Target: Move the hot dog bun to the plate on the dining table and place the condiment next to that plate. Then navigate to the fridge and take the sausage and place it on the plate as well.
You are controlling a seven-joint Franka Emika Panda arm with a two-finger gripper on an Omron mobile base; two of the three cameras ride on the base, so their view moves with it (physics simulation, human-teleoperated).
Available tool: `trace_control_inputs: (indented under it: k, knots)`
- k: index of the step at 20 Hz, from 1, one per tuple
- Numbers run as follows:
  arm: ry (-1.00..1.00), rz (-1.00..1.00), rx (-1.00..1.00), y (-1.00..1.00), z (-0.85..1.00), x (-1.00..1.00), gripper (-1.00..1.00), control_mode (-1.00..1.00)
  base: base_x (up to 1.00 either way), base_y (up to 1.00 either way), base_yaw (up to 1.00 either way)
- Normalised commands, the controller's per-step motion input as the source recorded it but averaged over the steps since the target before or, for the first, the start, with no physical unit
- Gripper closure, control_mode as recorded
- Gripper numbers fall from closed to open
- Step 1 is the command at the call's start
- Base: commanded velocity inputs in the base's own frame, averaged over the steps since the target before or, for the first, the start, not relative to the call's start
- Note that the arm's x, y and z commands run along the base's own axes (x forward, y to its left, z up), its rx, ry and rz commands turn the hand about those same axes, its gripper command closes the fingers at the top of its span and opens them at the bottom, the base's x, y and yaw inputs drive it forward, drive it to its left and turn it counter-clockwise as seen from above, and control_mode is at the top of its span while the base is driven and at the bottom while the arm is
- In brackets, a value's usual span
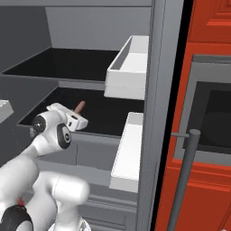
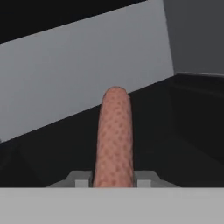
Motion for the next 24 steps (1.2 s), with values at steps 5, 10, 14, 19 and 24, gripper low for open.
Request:
trace_control_inputs:
  k: [5, 10, 14, 19, 24]
  knots:
    - [0.01, -0.05, 0.03, -0.02, 0.93, -0.68, 1.00, -1.00, 0.00, 0.00, 0.00]
    - [0.18, -0.01, 0.01, 0.00, 0.49, -0.73, 1.00, -1.00, 0.00, 0.00, 0.00]
    - [0.15, 0.00, 0.00, -0.01, 0.37, -0.81, 1.00, -1.00, 0.00, 0.00, 0.00]
    - [0.03, 0.00, 0.00, -0.13, 0.59, -0.89, 1.00, -1.00, 0.00, 0.00, 0.00]
    - [0.08, 0.00, 0.00, -0.06, 0.39, -0.90, 1.00, -1.00, 0.00, 0.00, 0.00]
